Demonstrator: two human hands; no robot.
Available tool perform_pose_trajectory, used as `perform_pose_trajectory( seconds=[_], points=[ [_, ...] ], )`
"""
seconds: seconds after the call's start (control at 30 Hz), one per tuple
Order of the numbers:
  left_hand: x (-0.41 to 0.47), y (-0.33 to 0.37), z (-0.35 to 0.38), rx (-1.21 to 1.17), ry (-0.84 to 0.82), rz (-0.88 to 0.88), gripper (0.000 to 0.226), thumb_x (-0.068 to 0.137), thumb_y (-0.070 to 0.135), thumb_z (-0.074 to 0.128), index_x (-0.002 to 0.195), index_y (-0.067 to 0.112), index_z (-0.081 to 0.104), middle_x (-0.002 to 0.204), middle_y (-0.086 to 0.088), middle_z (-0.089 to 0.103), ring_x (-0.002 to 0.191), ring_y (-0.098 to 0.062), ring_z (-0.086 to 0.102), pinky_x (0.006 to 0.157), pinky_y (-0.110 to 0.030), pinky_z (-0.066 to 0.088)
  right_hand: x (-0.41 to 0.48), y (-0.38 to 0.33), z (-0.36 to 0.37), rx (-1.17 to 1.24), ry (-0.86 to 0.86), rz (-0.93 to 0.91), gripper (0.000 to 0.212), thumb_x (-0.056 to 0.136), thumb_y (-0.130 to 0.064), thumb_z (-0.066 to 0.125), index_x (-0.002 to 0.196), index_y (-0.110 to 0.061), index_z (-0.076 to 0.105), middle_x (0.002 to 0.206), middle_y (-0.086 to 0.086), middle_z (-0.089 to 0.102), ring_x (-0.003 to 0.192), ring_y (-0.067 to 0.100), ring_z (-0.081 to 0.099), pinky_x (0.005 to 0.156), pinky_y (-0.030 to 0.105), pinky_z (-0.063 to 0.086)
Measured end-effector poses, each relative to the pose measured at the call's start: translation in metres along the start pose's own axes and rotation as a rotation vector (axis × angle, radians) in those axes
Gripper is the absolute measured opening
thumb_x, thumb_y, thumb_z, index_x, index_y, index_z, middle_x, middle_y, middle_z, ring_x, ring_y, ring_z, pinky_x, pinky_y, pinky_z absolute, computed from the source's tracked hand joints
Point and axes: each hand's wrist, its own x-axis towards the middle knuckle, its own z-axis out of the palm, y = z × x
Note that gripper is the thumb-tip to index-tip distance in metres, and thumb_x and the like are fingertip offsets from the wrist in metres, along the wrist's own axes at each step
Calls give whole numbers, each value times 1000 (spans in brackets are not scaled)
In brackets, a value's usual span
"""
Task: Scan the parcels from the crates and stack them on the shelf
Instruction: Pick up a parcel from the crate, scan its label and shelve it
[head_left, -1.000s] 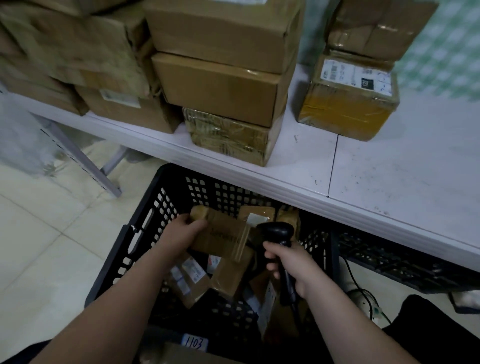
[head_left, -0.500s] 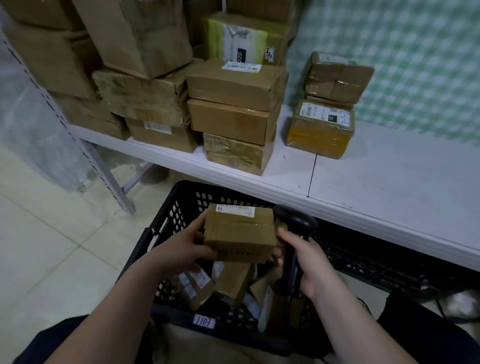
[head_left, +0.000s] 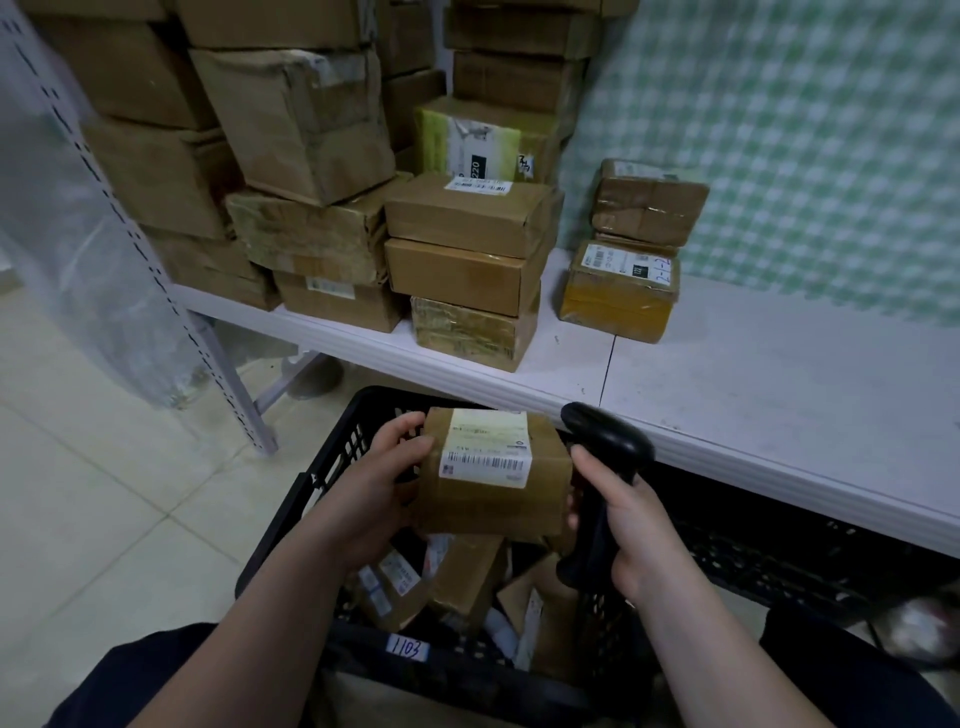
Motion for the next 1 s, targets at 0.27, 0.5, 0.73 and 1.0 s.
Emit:
perform_pose_trajectory(
  seconds=[0.27,0.5,0.73,1.0],
  points=[
    [-6,1,1,97,-147,-33,60,74,35,64,133,34,53,121,-3,68,111,-29,63,81,-39,56,-3,-10,3,-100,-20,-51,26,80,-19,74,101,-10,63,96,11,70,87,22,65,70,32,47],
    [-5,0,3,2,56,27,69,79,4,67,136,34,44,111,-8,70,98,-30,68,67,-40,57,-8,-29,10,-219,-7,-81,12,83,-22,73,91,-15,67,79,5,68,76,19,63,65,28,49],
    [3,-6,-4,-34,222,94,91,78,-5,68,149,33,25,125,-12,60,106,-32,62,65,-37,53,-24,-53,12,-421,-208,-50,28,84,-23,71,105,-5,66,85,6,72,60,14,56,58,27,48],
    [6,-7,-6,-50,259,118,98,76,-6,68,151,35,20,133,-13,52,112,-33,57,72,-40,52,-29,-58,18,-524,-293,28,24,83,-23,71,103,-14,64,80,9,72,55,15,55,51,27,45]
  ],
)
